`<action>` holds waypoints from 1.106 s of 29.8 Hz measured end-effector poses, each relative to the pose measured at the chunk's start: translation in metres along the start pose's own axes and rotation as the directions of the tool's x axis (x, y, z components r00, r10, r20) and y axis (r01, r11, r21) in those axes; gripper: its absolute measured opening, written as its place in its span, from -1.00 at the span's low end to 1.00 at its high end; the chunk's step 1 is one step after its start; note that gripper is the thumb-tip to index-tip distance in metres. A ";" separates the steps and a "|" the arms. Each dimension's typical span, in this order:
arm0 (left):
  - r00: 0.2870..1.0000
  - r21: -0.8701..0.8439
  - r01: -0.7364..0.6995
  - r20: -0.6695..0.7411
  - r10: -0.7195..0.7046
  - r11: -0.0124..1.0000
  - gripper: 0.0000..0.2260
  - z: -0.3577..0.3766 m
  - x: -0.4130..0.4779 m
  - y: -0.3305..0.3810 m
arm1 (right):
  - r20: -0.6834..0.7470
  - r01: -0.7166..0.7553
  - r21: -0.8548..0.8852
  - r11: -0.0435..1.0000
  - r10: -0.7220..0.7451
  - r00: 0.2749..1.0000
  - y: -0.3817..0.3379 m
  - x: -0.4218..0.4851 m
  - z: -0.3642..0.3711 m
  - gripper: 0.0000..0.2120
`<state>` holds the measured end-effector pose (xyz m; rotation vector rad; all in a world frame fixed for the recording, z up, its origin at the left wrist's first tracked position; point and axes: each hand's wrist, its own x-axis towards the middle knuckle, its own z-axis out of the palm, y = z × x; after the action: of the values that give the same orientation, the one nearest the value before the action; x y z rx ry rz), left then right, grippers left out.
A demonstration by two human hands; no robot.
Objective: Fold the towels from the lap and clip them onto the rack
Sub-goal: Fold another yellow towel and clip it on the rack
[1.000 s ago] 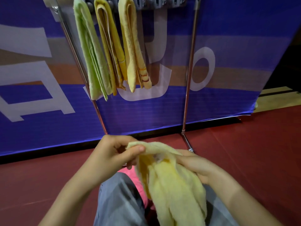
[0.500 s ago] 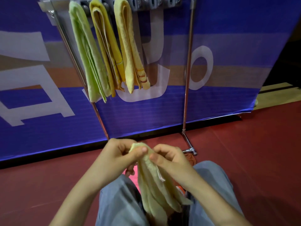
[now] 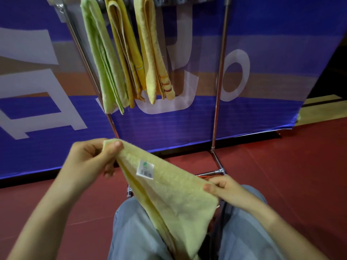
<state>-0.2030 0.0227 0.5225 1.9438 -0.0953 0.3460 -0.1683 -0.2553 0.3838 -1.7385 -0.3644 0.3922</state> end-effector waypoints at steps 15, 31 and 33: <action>0.996 0.236 0.030 -0.091 -0.009 0.971 -0.71 0.023 -0.008 -0.064 | -0.362 -0.100 0.069 0.993 0.119 0.925 -0.020 0.002 -0.009 -0.73; 0.987 -0.275 0.161 0.023 -0.161 0.948 -0.80 0.145 -0.064 -0.072 | -0.129 -0.167 0.676 0.717 0.339 0.932 -0.031 0.010 0.053 -0.82; 0.987 -0.251 0.160 0.063 -0.149 0.955 -0.67 0.145 -0.067 -0.074 | -0.148 -0.160 0.701 0.695 0.361 0.921 -0.030 0.010 0.055 -0.83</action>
<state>-0.2220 -0.0875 0.3864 1.6909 -0.0148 0.1774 -0.1855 -0.1966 0.4024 -1.0812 0.2355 0.4154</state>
